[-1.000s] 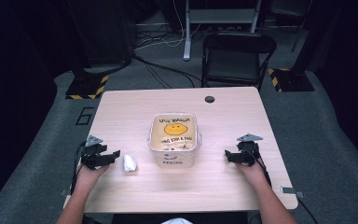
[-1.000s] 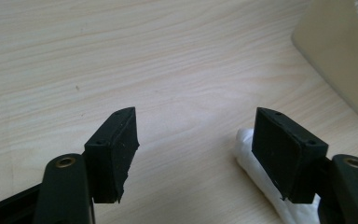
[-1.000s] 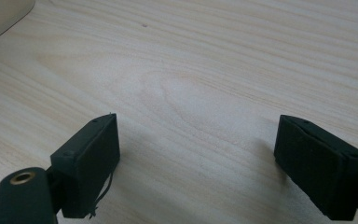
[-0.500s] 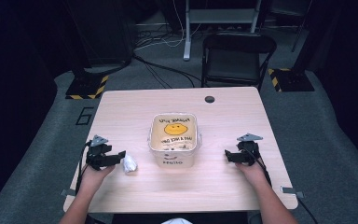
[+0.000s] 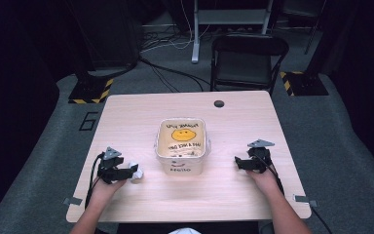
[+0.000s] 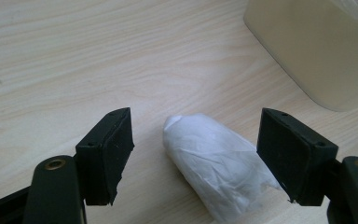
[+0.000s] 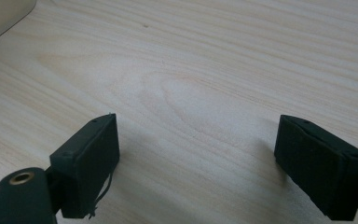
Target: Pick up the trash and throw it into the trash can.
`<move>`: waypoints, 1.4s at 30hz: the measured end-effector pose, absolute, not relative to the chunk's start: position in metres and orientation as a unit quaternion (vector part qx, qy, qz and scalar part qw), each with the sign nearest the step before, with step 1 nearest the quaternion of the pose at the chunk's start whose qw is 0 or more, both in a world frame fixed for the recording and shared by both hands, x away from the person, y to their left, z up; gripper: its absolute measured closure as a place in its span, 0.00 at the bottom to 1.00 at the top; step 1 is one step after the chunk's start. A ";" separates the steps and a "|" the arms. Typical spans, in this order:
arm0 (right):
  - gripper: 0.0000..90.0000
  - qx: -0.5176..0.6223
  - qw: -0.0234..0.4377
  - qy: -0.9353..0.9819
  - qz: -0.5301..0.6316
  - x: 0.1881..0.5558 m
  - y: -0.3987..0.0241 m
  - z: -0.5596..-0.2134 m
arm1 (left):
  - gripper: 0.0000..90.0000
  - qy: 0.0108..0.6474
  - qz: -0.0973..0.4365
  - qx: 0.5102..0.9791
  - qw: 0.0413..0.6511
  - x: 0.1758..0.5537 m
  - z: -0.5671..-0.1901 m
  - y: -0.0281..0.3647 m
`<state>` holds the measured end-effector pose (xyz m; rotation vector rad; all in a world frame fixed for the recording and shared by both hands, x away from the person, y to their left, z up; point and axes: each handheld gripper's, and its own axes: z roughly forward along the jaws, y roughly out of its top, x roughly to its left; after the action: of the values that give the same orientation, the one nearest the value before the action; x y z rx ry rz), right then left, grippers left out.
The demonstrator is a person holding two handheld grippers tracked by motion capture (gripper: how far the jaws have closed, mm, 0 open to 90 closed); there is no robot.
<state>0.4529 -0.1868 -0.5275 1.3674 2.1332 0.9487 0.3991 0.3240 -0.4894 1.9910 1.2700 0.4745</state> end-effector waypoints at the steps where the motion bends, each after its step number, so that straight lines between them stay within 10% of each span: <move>1: 0.15 0.494 0.216 0.770 0.342 0.453 -0.187 -0.527 | 0.29 0.489 0.183 0.773 0.360 0.400 -0.491 0.323; 12: 0.15 0.494 0.216 0.769 0.342 0.453 -0.187 -0.528 | 0.29 0.490 0.178 0.780 0.346 0.398 -0.499 0.318; 30: 0.15 0.492 0.218 0.772 0.339 0.453 -0.187 -0.527 | 0.70 0.459 0.175 0.805 0.334 0.398 -0.499 0.323; 42: 0.15 0.492 0.219 0.772 0.339 0.452 -0.187 -0.527 | 0.73 0.463 0.172 0.799 0.343 0.398 -0.491 0.325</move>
<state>0.4524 -0.1870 -0.5273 1.3606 2.1350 0.9369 0.3979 0.3246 -0.4908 2.0766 1.2022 0.4460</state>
